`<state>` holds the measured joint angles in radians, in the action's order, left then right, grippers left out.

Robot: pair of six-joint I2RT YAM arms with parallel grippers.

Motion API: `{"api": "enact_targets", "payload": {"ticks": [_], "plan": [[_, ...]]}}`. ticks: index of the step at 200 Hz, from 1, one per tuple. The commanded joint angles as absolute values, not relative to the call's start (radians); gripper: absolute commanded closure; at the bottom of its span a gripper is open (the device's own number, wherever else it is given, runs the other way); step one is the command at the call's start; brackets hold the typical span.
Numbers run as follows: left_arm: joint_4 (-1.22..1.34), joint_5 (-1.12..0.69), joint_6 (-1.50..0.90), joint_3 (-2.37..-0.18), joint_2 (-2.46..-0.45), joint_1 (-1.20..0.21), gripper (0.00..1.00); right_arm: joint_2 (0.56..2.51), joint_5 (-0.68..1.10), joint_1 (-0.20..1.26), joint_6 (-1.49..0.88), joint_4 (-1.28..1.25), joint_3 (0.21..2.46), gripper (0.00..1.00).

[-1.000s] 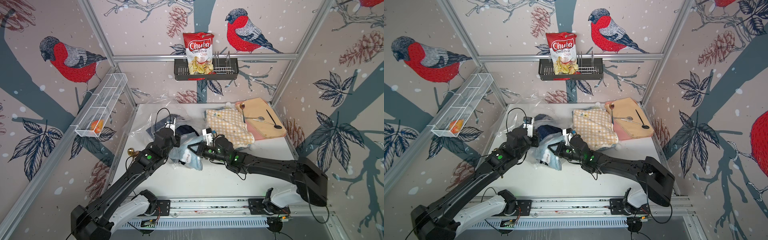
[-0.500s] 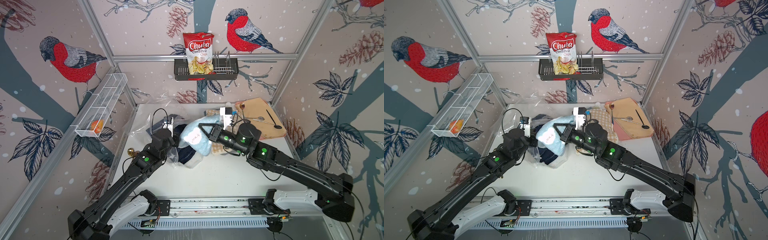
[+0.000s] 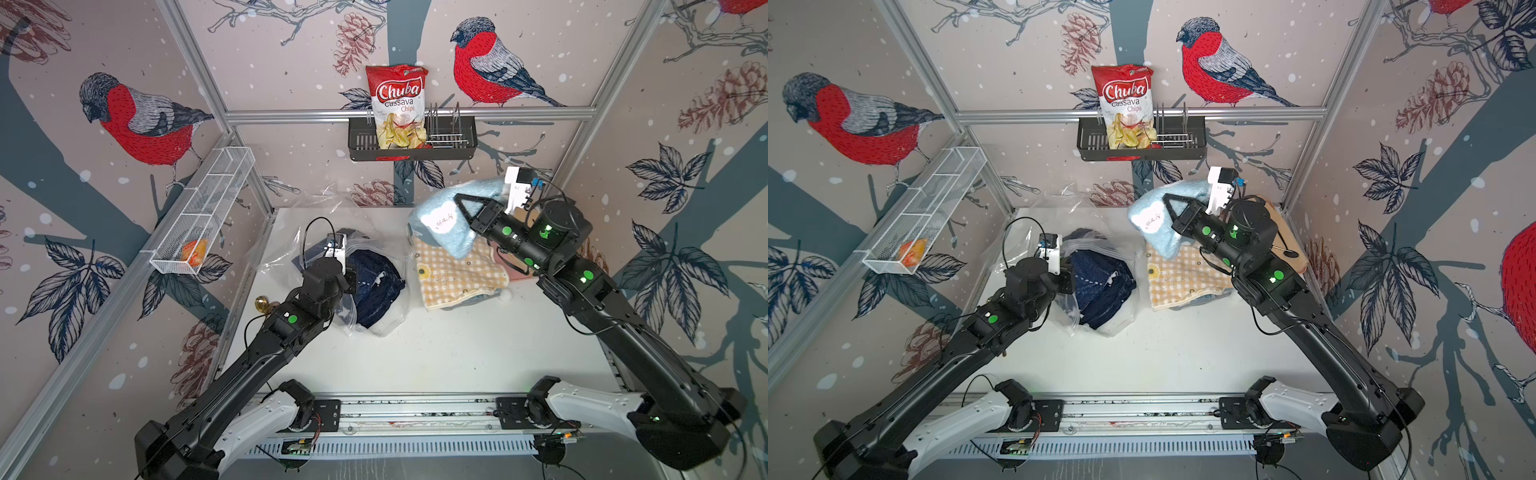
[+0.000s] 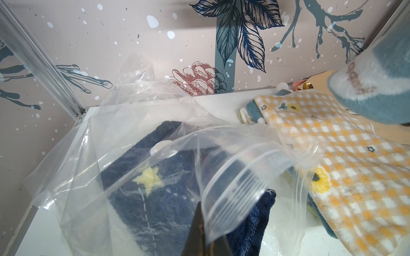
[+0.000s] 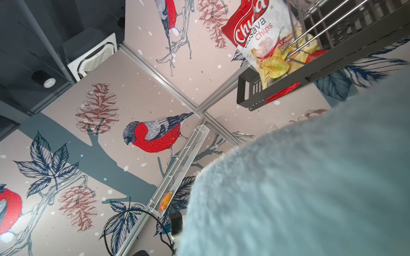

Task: Take the blanket out of the vacuum bag
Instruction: Take out the blanket from the vacuum bag, then place the blanket at the center of the board.

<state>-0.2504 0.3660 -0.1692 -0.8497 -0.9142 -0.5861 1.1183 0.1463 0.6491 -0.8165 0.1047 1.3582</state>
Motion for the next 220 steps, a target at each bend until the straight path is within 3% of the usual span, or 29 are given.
{"api": "enact_targets", "payload": {"ticks": [1,33,75,128,160,189,220], "plan": [[-0.211,0.362,-0.172,-0.851,-0.917,-0.586,1.00,1.086,0.260,0.585,-0.815,0.096,1.311,1.00],[-0.213,0.353,-0.170,-0.852,-0.925,-0.586,1.00,1.121,0.403,0.447,-0.796,0.097,1.305,1.00],[-0.212,0.354,-0.166,-0.854,-0.928,-0.586,1.00,1.328,0.539,0.328,-0.767,0.071,1.431,1.00],[-0.214,0.334,-0.166,-0.856,-0.935,-0.580,1.00,1.589,0.521,0.268,-0.694,0.186,1.767,1.00],[-0.213,0.325,-0.168,-0.856,-0.918,-0.580,1.00,1.491,0.478,0.335,-0.841,0.005,1.392,1.00],[-0.216,0.313,-0.170,-0.857,-0.913,-0.581,1.00,1.317,0.209,0.422,-1.112,-0.270,0.887,1.00],[-0.219,0.295,-0.176,-0.862,-0.911,-0.581,1.00,1.224,0.070,0.443,-1.195,-0.290,0.740,1.00]]}}
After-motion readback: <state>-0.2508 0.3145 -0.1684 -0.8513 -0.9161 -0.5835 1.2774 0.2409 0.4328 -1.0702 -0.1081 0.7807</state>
